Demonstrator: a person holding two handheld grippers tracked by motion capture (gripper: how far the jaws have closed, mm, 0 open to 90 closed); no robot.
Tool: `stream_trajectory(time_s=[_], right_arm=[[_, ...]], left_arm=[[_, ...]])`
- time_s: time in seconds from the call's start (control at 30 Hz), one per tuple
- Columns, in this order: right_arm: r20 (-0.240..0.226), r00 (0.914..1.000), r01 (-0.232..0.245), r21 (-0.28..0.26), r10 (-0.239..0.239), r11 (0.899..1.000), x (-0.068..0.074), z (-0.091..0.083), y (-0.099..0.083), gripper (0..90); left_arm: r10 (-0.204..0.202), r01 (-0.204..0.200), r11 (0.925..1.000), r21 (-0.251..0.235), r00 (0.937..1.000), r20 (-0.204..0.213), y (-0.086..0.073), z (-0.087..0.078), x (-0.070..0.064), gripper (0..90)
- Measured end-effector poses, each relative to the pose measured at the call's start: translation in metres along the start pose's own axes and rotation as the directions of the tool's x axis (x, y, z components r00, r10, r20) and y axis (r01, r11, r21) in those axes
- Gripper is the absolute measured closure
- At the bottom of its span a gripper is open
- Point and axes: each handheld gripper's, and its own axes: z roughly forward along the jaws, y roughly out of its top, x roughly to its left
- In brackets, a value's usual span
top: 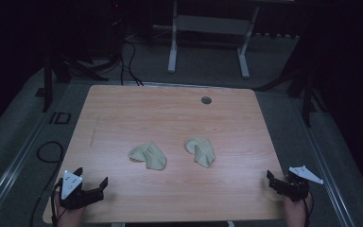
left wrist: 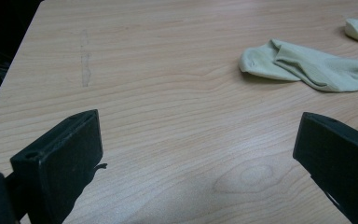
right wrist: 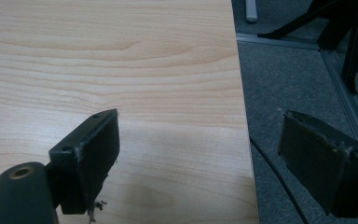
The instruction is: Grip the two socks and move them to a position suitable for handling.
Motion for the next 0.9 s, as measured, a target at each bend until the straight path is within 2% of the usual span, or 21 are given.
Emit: stream_trajectory(time_s=[0.1, 0.2, 0.27, 0.3, 0.33, 0.57, 0.6, 0.67, 0.73, 0.77, 0.83, 0.9], right_arm=[[-0.022, 0.9997, -0.006, 0.015, 0.006, 1.000, 0.001, 0.000, 0.002, 13.2], [-0.022, 0.9997, 0.010, 0.043, -0.010, 0.999, 0.002, 0.002, 0.004, 13.2], [-0.025, 0.9996, 0.011, 0.043, -0.010, 0.999, 0.002, 0.002, 0.004, 13.1], [-0.037, 0.9993, 0.009, 0.053, -0.007, 0.999, 0.002, 0.002, 0.005, 13.1], [-0.043, 0.9991, 0.002, 0.047, 0.000, 0.999, 0.002, 0.001, 0.006, 13.1], [-0.099, 0.9950, 0.000, 0.032, 0.003, 0.999, 0.011, -0.001, 0.016, 13.0], [-0.132, 0.9912, -0.005, 0.023, 0.008, 1.000, 0.017, 0.000, 0.023, 12.9], [-0.161, 0.9870, -0.003, 0.026, 0.007, 1.000, 0.024, 0.001, 0.031, 12.8], [-0.176, 0.9844, -0.002, 0.020, 0.005, 1.000, 0.028, 0.002, 0.035, 12.8], [-0.188, 0.9821, -0.003, 0.027, 0.008, 1.000, 0.038, 0.006, 0.044, 12.7], [-0.193, 0.9811, 0.023, 0.044, -0.014, 0.999, 0.050, 0.011, 0.052, 12.6], [-0.244, 0.9694, 0.044, 0.055, -0.030, 0.998, 0.062, 0.017, 0.059, 12.4]], left_arm=[[0.011, -0.011, 0.9999, -0.002, 0.9999, -0.006, 0.000, 0.000, -0.001, 1.2], [0.026, -0.026, 0.9997, -0.001, 0.9996, -0.006, 0.000, 0.000, -0.003, 1.1], [0.030, -0.030, 0.9995, -0.003, 0.9995, -0.009, 0.000, 0.000, -0.003, 1.2], [0.032, -0.032, 0.9995, -0.004, 0.9994, -0.012, 0.000, 0.000, -0.004, 1.1], [0.034, -0.034, 0.9994, -0.002, 0.9991, -0.025, 0.000, 0.001, -0.004, 1.2], [0.026, -0.026, 0.9996, 0.011, 0.9994, -0.023, 0.000, 0.001, -0.004, 1.2], [0.009, -0.009, 0.9999, 0.006, 0.9999, -0.015, 0.000, 0.001, -0.003, 1.2], [0.004, -0.004, 1.0000, 0.001, 0.9999, -0.014, 0.000, 0.001, -0.003, 1.2], [0.012, -0.012, 0.9999, 0.001, 0.9998, -0.017, 0.001, 0.002, -0.004, 1.2], [0.013, -0.013, 0.9999, -0.009, 0.9999, -0.009, 0.002, 0.002, -0.006, 1.2], [-0.010, 0.010, 0.9999, -0.008, 0.9999, 0.010, 0.004, 0.002, -0.007, 1.2], [-0.017, 0.017, 0.9999, -0.002, 0.9997, 0.017, 0.005, 0.002, -0.008, 1.8]])
